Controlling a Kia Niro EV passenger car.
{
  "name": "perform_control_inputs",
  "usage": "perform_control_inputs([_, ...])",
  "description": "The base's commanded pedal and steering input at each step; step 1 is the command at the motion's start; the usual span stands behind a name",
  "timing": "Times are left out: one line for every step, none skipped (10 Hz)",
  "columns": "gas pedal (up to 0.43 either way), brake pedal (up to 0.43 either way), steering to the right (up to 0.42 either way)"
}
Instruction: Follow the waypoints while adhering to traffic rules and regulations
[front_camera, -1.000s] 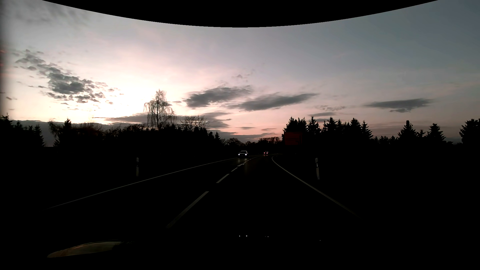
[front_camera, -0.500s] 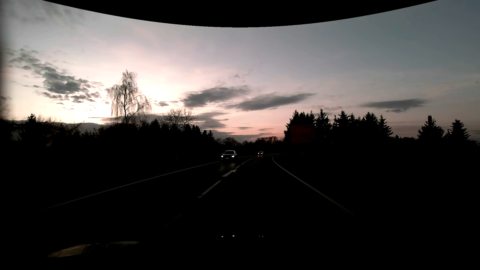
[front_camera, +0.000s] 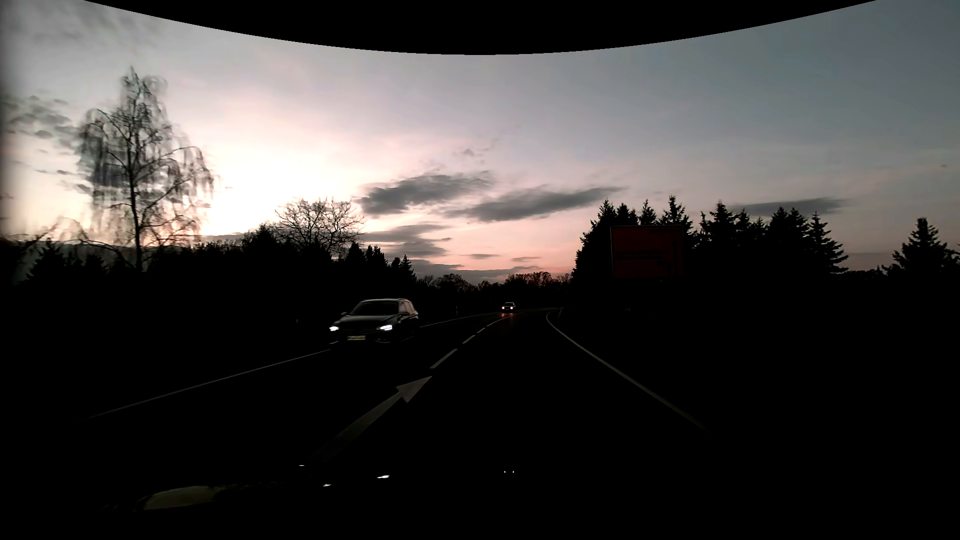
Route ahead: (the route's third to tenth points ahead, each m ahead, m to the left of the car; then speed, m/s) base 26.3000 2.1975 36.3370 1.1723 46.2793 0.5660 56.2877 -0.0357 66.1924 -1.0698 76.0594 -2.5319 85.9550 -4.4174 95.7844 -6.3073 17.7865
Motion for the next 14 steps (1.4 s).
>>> perform_control_inputs([0.098, 0.000, 0.006])
perform_control_inputs([0.098, 0.000, 0.006])
perform_control_inputs([0.098, 0.000, 0.006])
perform_control_inputs([0.087, 0.000, 0.006])
perform_control_inputs([0.087, 0.000, 0.006])
perform_control_inputs([0.087, 0.000, 0.006])
perform_control_inputs([0.087, 0.000, 0.007])
perform_control_inputs([0.079, 0.000, 0.008])
perform_control_inputs([0.079, 0.000, 0.009])
perform_control_inputs([0.079, 0.000, 0.010])
perform_control_inputs([0.067, 0.000, 0.011])
perform_control_inputs([0.067, 0.000, 0.011])
perform_control_inputs([0.067, 0.000, 0.011])
perform_control_inputs([0.067, 0.000, 0.011])
